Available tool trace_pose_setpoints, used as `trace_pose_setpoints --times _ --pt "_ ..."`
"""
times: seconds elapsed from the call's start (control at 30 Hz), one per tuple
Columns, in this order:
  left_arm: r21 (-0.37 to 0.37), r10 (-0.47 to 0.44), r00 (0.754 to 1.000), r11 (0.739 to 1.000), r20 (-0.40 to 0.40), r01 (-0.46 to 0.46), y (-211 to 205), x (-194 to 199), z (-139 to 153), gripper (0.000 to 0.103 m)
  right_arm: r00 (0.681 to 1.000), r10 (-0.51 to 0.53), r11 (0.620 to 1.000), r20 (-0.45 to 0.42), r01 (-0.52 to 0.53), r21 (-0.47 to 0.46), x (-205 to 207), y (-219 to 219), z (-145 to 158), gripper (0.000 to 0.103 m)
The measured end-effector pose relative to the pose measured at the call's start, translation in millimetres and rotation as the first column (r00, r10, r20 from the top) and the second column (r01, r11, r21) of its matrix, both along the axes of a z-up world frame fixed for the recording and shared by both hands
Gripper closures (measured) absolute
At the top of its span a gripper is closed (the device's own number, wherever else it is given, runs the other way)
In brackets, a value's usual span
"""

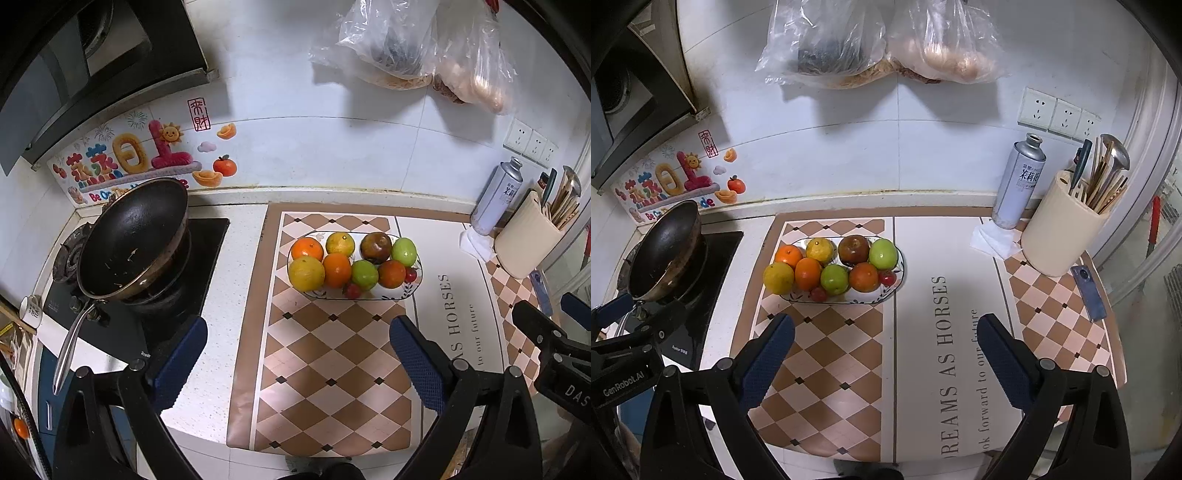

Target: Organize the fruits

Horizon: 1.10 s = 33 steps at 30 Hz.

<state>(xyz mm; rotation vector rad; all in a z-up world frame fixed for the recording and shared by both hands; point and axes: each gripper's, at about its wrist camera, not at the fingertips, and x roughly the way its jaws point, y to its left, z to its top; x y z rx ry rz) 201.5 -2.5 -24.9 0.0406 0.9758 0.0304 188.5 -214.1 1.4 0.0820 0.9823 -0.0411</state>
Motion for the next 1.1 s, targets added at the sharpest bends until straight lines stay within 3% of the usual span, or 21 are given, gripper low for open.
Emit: trace_pose_setpoints --times 1.1 --pt "0.015 0.012 1.000 1.000 0.012 -0.013 -7.8 -11.6 1.1 0.002 0.999 0.040 0.999 -0.004 -0.039 0.008 -7.4 2.7 -0.4 0.002"
